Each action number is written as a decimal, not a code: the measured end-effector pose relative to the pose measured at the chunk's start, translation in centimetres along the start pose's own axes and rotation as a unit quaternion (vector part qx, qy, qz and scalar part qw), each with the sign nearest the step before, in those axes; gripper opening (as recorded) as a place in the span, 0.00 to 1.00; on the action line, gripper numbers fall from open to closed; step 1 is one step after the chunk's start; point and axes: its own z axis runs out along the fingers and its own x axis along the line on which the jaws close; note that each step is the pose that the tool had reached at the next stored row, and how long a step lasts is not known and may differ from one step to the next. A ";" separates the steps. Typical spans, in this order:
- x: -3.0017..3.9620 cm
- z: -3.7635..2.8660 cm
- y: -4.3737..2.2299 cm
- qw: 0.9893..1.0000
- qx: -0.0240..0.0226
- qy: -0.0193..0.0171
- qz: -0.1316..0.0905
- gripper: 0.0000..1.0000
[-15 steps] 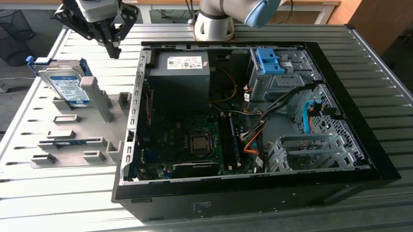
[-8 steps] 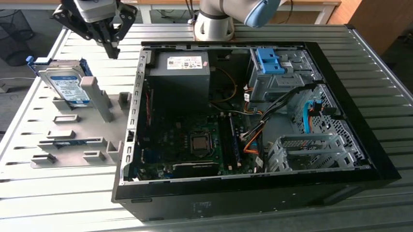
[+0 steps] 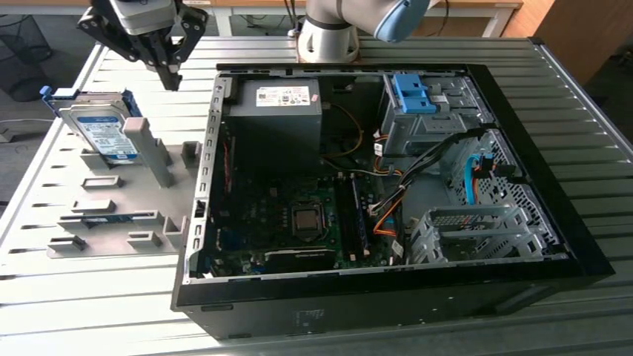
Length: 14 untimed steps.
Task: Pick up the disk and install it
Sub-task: 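Reach for the disk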
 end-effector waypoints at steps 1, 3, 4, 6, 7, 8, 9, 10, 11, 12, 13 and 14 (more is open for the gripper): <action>0.03 0.01 0.00 1.000 0.000 0.000 0.000 0.11; 0.08 0.02 -0.01 1.000 0.000 0.001 0.000 0.11; 0.10 0.02 -0.01 1.000 0.000 0.001 0.000 0.11; 0.12 0.03 -0.01 1.000 0.000 0.001 0.000 0.11; 0.13 0.03 -0.01 1.000 0.000 0.001 0.000 0.11; 0.16 0.03 -0.01 1.000 0.000 0.001 0.000 0.11; 0.17 0.03 -0.01 1.000 0.000 0.001 0.000 0.11; 0.19 0.04 -0.02 1.000 0.000 0.001 0.000 0.11; 0.22 0.04 -0.02 1.000 0.000 0.001 0.000 0.11; 0.26 0.04 -0.02 1.000 0.000 0.001 0.000 0.11; 0.30 0.04 -0.03 1.000 0.000 0.001 0.000 0.11; 0.33 0.05 -0.03 1.000 0.000 0.001 0.000 0.11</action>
